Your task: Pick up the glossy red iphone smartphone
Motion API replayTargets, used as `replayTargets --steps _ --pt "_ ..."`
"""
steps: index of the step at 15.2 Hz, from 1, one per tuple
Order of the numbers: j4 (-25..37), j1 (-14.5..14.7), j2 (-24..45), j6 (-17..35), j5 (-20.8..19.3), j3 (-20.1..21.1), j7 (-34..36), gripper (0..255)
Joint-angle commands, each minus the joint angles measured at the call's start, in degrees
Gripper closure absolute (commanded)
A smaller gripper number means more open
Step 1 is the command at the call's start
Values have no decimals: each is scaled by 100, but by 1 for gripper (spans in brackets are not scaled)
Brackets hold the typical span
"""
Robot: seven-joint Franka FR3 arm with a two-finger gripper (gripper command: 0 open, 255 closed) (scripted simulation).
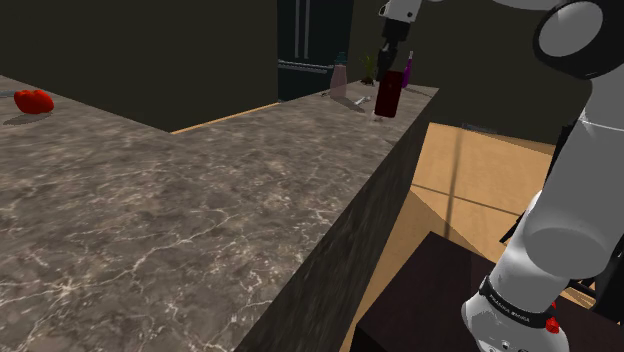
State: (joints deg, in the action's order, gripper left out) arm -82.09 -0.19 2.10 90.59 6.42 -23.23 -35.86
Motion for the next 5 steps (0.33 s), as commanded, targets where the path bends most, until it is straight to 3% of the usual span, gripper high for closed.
replayTargets --steps 1,5 --pt "298 -21 106 -203 46 -16 -8 255" --pt "593 -48 206 -408 92 -32 -17 255"
